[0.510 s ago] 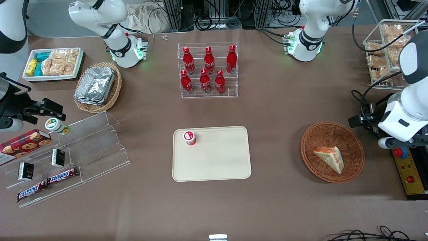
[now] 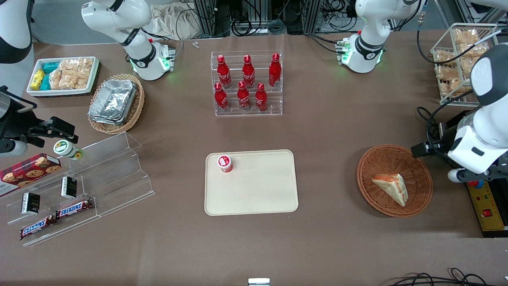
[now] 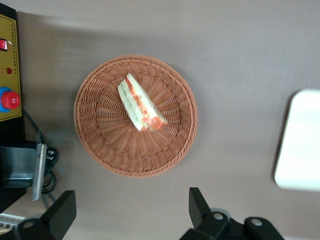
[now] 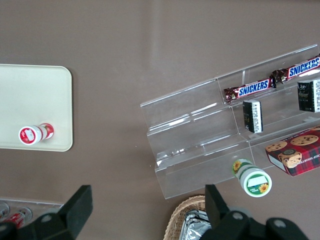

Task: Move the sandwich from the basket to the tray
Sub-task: 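Move the left gripper down over the wrapped sandwich in the wicker basket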

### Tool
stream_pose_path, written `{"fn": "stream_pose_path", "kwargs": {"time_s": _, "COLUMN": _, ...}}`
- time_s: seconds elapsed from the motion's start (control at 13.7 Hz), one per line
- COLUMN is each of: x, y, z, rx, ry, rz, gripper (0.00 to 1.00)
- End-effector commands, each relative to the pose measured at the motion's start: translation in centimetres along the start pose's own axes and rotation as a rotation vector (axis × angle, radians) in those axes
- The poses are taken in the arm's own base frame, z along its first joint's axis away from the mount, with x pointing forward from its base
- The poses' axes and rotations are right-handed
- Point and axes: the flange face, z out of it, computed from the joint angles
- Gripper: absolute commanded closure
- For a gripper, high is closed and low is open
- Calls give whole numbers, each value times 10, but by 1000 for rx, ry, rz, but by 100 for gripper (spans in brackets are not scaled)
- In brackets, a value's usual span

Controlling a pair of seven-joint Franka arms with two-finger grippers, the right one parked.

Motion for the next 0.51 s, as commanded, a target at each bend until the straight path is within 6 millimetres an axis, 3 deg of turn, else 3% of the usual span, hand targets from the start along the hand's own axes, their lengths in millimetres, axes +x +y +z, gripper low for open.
{"fn": "stream_pose_path", "kwargs": {"time_s": 0.0, "x": 5, "y": 0, "z": 34, "rx": -10, "ry": 27, "rz": -107, "gripper": 0}}
{"fn": "stream_pose_path", "kwargs": {"time_s": 0.22, "x": 7, "y": -2, "z": 86, "rx": -19, "ry": 55, "rz": -280, "gripper": 0}}
{"fn": "stream_pose_path", "kwargs": {"time_s": 0.29, "x": 9, "y": -14, "z": 108, "rx": -19, "ry": 51, "rz": -370, "gripper": 0}}
{"fn": "stream_pose_path", "kwargs": {"time_s": 0.44, "x": 5, "y": -17, "z": 139, "rx": -25, "ry": 57, "rz": -410, "gripper": 1}}
